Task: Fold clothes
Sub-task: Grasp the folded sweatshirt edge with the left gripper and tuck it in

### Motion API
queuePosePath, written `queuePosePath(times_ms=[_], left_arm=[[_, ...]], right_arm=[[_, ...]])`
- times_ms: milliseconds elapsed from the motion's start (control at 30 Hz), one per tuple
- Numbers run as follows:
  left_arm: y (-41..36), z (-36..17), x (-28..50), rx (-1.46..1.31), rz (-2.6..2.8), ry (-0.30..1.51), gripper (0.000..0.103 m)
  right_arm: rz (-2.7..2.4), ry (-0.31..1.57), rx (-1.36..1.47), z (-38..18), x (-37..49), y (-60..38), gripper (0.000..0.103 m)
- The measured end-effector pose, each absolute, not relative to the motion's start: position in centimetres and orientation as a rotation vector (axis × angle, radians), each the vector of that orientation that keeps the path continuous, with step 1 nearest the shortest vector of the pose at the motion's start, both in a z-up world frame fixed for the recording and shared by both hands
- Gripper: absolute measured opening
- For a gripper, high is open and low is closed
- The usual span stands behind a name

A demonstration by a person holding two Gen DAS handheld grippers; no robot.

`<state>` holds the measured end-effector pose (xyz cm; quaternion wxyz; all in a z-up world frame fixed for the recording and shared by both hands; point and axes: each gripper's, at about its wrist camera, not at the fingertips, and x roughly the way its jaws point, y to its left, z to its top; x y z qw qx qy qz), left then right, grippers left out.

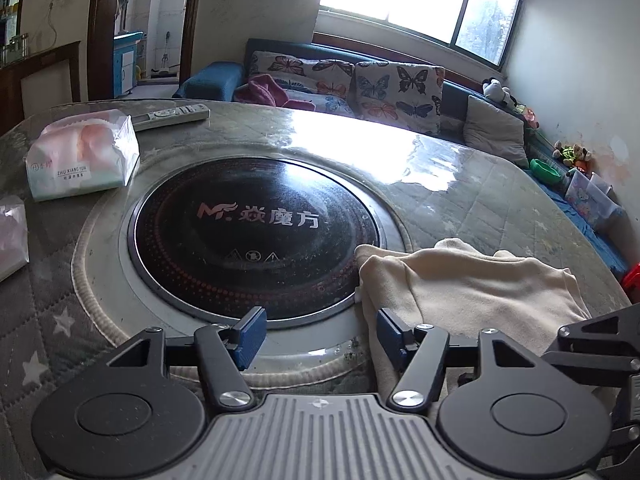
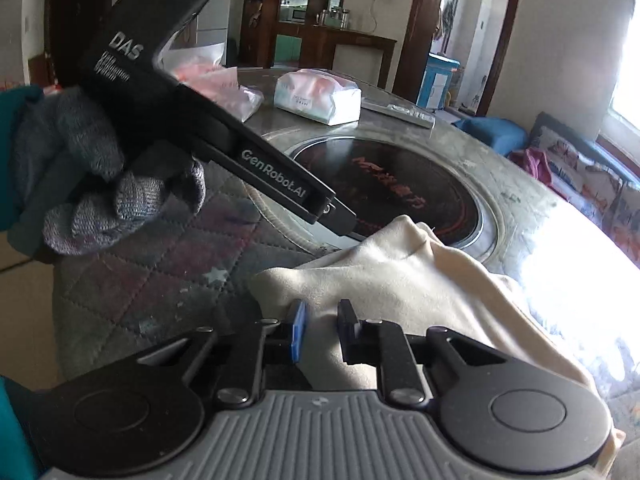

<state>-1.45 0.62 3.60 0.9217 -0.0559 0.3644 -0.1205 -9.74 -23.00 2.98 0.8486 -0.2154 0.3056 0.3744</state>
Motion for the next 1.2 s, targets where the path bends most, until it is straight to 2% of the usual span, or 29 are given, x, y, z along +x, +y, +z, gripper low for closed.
queuePosePath(times_ms=[333,933,1133,1200], left_arm=[[1.1,3.3,-1.4,-0.134,-0.23,0.766,0.069],[2.5,3.7,-1.1,-0.155,-0.285,0.749,0.075],[2.4,4.0,-1.0,-0.149,-0.305,0.739,0.08],[2.0,4.2,-1.1,-0.135,-0.311,0.738,0.084]], right_arm=[[0.813,0.651,-0.495,2.7,-10.4,-21.3,0.017],[0.671,0.684,-0.429,4.5,-11.6,-22.6,0.026],[0.547,0.72,-0.338,4.9,-11.9,-25.5,0.026],[0.507,0.721,-0.317,5.0,-12.1,-26.5,0.027]])
